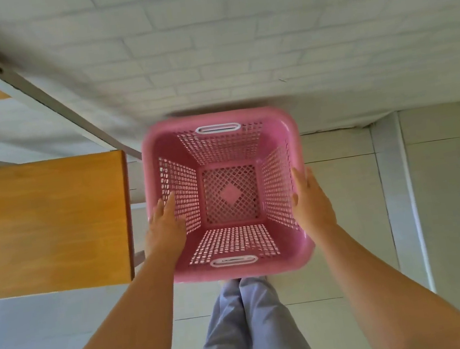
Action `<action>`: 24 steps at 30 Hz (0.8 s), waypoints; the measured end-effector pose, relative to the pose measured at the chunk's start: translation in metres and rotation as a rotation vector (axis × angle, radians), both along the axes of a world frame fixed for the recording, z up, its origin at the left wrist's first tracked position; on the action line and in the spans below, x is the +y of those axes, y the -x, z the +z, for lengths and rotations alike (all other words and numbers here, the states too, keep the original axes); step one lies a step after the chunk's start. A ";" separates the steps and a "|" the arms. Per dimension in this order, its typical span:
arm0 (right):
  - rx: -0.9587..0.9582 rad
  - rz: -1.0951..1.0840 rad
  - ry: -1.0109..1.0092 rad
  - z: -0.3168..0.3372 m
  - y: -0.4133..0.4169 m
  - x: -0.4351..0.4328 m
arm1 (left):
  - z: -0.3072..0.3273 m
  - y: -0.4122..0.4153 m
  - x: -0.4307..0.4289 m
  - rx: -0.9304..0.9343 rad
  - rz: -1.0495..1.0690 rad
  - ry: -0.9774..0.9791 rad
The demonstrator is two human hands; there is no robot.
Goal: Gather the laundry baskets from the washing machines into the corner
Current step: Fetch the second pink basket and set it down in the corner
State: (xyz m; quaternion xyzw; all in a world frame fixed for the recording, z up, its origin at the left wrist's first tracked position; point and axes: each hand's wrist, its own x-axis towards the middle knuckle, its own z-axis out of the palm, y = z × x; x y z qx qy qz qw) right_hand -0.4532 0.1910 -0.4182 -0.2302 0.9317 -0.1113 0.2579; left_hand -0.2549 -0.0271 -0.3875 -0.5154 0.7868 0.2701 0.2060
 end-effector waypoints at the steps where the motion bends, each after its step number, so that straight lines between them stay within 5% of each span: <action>1: 0.013 0.009 -0.010 0.005 -0.004 0.003 | 0.003 0.000 0.006 0.008 -0.024 0.007; 24: 0.056 -0.339 0.015 0.180 -0.190 0.132 | 0.160 -0.037 0.075 0.216 -0.792 0.157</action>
